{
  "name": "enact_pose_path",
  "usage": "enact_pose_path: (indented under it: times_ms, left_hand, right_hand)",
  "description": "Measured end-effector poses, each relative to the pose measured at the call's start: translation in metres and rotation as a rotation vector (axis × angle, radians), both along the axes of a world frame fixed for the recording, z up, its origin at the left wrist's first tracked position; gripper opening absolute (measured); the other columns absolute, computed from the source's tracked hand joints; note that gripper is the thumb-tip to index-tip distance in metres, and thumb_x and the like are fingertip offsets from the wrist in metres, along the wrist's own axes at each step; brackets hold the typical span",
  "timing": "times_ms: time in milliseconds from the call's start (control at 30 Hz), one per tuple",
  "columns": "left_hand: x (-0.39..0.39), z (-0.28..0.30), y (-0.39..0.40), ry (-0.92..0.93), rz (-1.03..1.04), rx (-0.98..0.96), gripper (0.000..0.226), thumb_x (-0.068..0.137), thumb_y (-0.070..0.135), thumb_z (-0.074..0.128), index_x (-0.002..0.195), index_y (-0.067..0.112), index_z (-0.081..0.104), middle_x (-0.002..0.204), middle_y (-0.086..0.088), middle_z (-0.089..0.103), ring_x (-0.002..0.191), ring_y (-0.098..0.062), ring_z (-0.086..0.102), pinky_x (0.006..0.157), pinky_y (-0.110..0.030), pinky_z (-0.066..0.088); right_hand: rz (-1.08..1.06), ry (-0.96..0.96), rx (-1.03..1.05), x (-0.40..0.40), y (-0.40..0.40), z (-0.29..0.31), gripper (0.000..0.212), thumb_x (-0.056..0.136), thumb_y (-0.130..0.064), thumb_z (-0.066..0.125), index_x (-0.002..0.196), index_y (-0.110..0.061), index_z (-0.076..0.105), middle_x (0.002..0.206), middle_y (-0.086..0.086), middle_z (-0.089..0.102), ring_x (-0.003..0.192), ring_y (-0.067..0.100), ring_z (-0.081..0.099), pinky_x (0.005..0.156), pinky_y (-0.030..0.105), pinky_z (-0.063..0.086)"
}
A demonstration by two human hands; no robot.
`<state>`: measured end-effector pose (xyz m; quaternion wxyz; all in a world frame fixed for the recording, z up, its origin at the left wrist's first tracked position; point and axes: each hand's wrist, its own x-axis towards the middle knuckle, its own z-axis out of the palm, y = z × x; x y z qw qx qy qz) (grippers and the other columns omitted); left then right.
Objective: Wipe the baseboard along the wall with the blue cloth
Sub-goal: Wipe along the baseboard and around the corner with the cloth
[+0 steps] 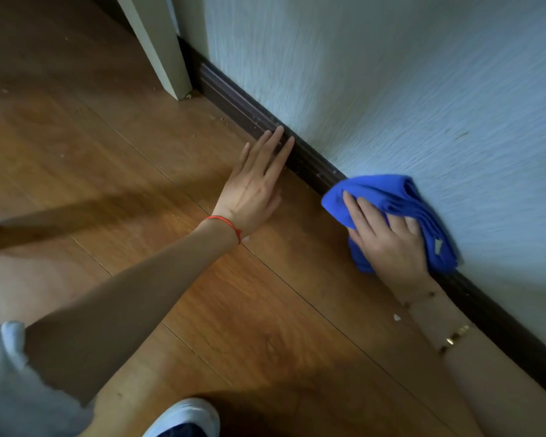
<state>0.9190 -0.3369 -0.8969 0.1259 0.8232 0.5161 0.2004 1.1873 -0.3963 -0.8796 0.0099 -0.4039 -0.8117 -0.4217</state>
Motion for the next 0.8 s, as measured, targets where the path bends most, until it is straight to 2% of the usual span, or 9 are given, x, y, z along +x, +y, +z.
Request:
enact_pose_path:
  times_ms: [67,167,300,400,500,567,667,733,800]
  left_hand:
    - [0.000,0.001,0.000,0.015,0.002,-0.004,0.088,0.085,0.006,0.062,0.160,0.010,0.016,0.167,-0.013,0.009,0.155,-0.030,0.007,0.126,-0.047,0.008]
    - [-0.001,0.004,0.000,0.038,-0.018,-0.003,0.088,0.085,0.006,0.063,0.159,0.010,0.017,0.167,-0.016,0.010,0.155,-0.032,0.008,0.125,-0.049,0.010]
    - [0.009,0.008,-0.005,0.047,-0.076,0.036,0.079,0.088,0.008,0.059,0.158,0.008,0.021,0.165,-0.018,0.016,0.154,-0.034,0.012,0.124,-0.053,0.015]
    - [0.022,0.010,-0.012,0.041,-0.125,0.054,0.076,0.089,0.008,0.057,0.157,0.008,0.024,0.164,-0.018,0.020,0.153,-0.035,0.015,0.123,-0.054,0.017]
    - [0.031,0.010,-0.017,0.039,-0.126,0.042,0.080,0.086,0.007,0.058,0.158,0.009,0.022,0.164,-0.019,0.020,0.153,-0.034,0.015,0.123,-0.054,0.017]
    - [0.036,0.009,-0.020,0.038,-0.108,0.031,0.082,0.085,0.006,0.058,0.158,0.010,0.021,0.164,-0.020,0.018,0.153,-0.035,0.015,0.124,-0.054,0.015]
    - [0.038,0.010,-0.024,0.047,-0.103,0.033,0.083,0.084,0.005,0.059,0.158,0.011,0.022,0.164,-0.021,0.016,0.152,-0.036,0.016,0.124,-0.053,0.014]
    - [0.037,0.011,-0.024,0.051,-0.114,0.022,0.083,0.085,0.004,0.059,0.159,0.012,0.022,0.164,-0.021,0.016,0.153,-0.036,0.014,0.124,-0.053,0.013]
    - [0.036,0.011,-0.022,0.054,-0.120,0.020,0.082,0.086,0.004,0.058,0.159,0.012,0.021,0.164,-0.021,0.016,0.153,-0.035,0.013,0.124,-0.052,0.014]
  right_hand:
    - [0.003,0.004,-0.001,-0.013,0.012,-0.001,0.047,0.099,-0.038,0.055,0.141,-0.018,0.053,0.122,-0.010,0.066,0.086,0.015,0.042,0.076,0.028,0.035]
    - [-0.005,0.011,-0.046,0.005,0.000,-0.005,0.053,0.098,-0.036,0.058,0.147,-0.018,0.045,0.109,-0.011,0.069,0.076,0.014,0.047,0.074,0.029,0.037]
    - [-0.042,-0.011,-0.143,0.065,-0.050,0.000,0.056,0.099,-0.034,0.058,0.149,-0.015,0.040,0.126,0.003,0.065,0.081,0.024,0.057,0.072,0.035,0.040]
    - [-0.084,-0.016,-0.198,0.092,-0.073,0.005,0.058,0.095,-0.031,0.061,0.148,-0.014,0.042,0.132,0.008,0.058,0.079,0.029,0.051,0.064,0.038,0.038]
    - [-0.072,0.043,-0.139,0.068,-0.061,0.007,0.050,0.095,-0.030,0.057,0.142,-0.014,0.051,0.128,0.004,0.050,0.078,0.025,0.040,0.066,0.035,0.032]
    - [-0.059,0.063,-0.116,0.041,-0.042,0.005,0.047,0.095,-0.028,0.061,0.139,-0.015,0.055,0.124,0.001,0.054,0.078,0.022,0.038,0.070,0.034,0.031]
    - [-0.079,0.086,-0.134,0.027,-0.027,0.002,0.052,0.093,-0.026,0.066,0.142,-0.016,0.052,0.112,-0.003,0.066,0.079,0.020,0.045,0.075,0.033,0.034]
    - [-0.103,0.078,-0.129,0.041,-0.041,0.001,0.054,0.097,-0.032,0.061,0.146,-0.016,0.046,0.105,-0.003,0.066,0.078,0.021,0.041,0.074,0.033,0.035]
    - [-0.115,0.048,-0.095,0.063,-0.061,0.003,0.054,0.101,-0.043,0.052,0.147,-0.016,0.045,0.114,0.002,0.061,0.080,0.022,0.041,0.072,0.033,0.036]
